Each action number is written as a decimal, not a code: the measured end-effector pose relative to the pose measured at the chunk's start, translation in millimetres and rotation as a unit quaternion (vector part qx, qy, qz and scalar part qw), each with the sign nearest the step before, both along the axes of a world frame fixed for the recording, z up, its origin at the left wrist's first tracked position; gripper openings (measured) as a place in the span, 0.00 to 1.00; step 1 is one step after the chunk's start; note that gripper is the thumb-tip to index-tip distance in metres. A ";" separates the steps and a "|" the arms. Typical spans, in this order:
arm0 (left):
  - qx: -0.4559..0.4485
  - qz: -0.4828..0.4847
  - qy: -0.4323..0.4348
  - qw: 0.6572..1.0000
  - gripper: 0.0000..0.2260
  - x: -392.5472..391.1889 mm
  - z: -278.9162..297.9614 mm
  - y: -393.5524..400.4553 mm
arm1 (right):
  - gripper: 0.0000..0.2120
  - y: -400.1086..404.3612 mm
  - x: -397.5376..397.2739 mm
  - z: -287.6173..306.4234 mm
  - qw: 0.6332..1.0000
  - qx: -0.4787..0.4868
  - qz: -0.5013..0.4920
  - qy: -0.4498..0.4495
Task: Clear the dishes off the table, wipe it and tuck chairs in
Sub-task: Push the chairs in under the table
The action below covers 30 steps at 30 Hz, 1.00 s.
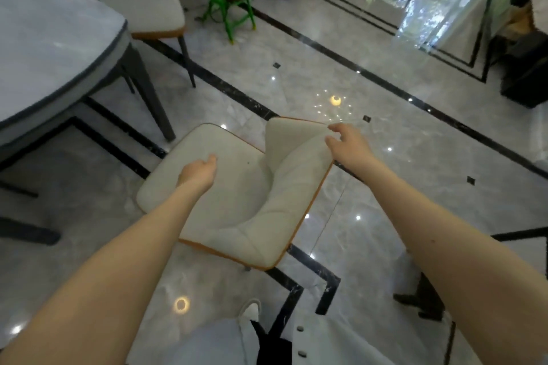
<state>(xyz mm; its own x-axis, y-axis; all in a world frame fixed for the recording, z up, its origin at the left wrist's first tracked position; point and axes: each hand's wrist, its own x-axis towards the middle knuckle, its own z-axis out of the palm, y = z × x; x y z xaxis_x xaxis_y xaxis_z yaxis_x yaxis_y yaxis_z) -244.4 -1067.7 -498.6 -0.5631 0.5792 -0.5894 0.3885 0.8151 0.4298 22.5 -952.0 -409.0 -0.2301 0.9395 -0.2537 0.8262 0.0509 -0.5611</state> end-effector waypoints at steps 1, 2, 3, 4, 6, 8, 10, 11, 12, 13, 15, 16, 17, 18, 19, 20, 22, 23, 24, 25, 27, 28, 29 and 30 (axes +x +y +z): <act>-0.003 0.024 0.002 1.000 0.30 -5.2 -0.4 -4.4 | 0.20 9.1 -6.6 -2.7 1.000 -0.003 0.024 -0.007; -0.005 0.056 0.000 0.998 0.30 -9.7 -2.5 -9.5 | 0.20 16.0 -13.5 -4.8 0.999 -0.012 0.048 -0.014; -0.002 0.085 -0.002 0.996 0.30 -12.0 -2.6 -15.3 | 0.19 20.9 -18.6 -8.2 0.997 -0.021 0.069 -0.020; 0.000 0.119 -0.003 0.993 0.29 -12.8 -3.4 -23.1 | 0.19 25.3 -24.7 -10.9 0.994 -0.029 0.098 -0.030; 0.002 0.178 -0.012 0.984 0.29 -11.4 -3.8 -36.2 | 0.20 32.2 -32.9 -16.8 0.986 -0.041 0.159 -0.041; 0.012 0.243 -0.017 0.970 0.29 -1.6 -2.2 -50.1 | 0.20 39.7 -37.4 -20.7 0.970 -0.073 0.229 -0.042; 0.014 0.273 -0.008 0.962 0.29 9.8 -2.5 -62.3 | 0.19 45.9 -37.2 -23.9 0.952 -0.094 0.284 -0.057; 0.016 0.291 -0.001 0.957 0.28 24.9 -2.6 -69.4 | 0.20 49.5 -34.5 -25.1 0.939 -0.102 0.322 -0.069; 0.021 0.300 0.002 0.954 0.28 37.7 -2.2 -74.4 | 0.20 52.4 -32.1 -27.8 0.927 -0.108 0.351 -0.079; 0.027 0.310 0.006 0.950 0.27 51.6 -1.3 -78.4 | 0.21 55.1 -29.3 -29.9 0.915 -0.118 0.375 -0.090; 0.033 0.332 0.011 0.943 0.25 91.5 -1.0 -85.9 | 0.21 60.3 -15.8 -38.8 0.888 -0.122 0.429 -0.110; 0.031 0.330 0.015 0.944 0.24 108.6 -2.2 -89.0 | 0.21 62.1 -8.5 -44.9 0.880 -0.113 0.444 -0.123; 0.024 0.329 0.024 0.944 0.24 127.4 -2.5 -90.6 | 0.22 64.4 -0.4 -49.9 0.866 -0.087 0.471 -0.144; 0.015 0.329 0.037 0.943 0.25 146.4 -4.2 -92.2 | 0.22 65.9 8.5 -55.3 0.844 -0.038 0.509 -0.164; 0.010 0.329 0.049 0.943 0.26 160.7 -4.4 -93.7 | 0.23 67.0 13.8 -59.9 0.822 0.016 0.541 -0.177; 0.012 0.329 0.065 0.942 0.26 177.5 -4.9 -95.5 | 0.25 67.0 19.5 -61.8 0.804 0.059 0.565 -0.176; 0.020 0.312 0.134 0.941 0.24 202.7 -1.5 -95.0 | 0.28 66.6 24.0 -60.6 0.776 0.097 0.602 -0.161; 0.019 0.279 0.189 0.941 0.23 211.9 0.5 -93.5 | 0.29 67.0 24.7 -60.4 0.759 0.106 0.623 -0.159; 0.019 0.237 0.234 0.943 0.23 219.8 2.0 -90.9 | 0.31 67.7 24.6 -59.8 0.738 0.116 0.645 -0.161; 0.024 0.192 0.266 0.945 0.24 226.2 4.2 -87.1 | 0.32 69.3 24.0 -61.7 0.720 0.126 0.663 -0.164; 0.027 0.111 0.294 0.949 0.29 234.5 3.6 -81.3 | 0.33 70.9 22.4 -65.4 0.691 0.152 0.689 -0.160; 0.019 0.087 0.304 0.948 0.31 235.9 1.7 -79.9 | 0.33 71.5 21.7 -67.0 0.680 0.163 0.698 -0.157; 0.016 0.073 0.318 0.945 0.32 235.6 0.0 -79.5 | 0.33 72.5 19.6 -69.3 0.672 0.168 0.704 -0.155; 0.020 0.066 0.332 0.941 0.31 232.4 -4.9 -80.5 | 0.33 73.9 16.6 -71.0 0.664 0.173 0.711 -0.154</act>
<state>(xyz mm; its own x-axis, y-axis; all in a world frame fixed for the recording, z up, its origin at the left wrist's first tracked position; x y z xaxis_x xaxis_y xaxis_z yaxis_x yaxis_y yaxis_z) -12.1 -1148.2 -503.6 -0.8681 0.4925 -0.0624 0.4783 0.8635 0.1600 39.2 -878.1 -480.0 -0.9346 -0.1569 -0.3191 -0.1214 0.9843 -0.1285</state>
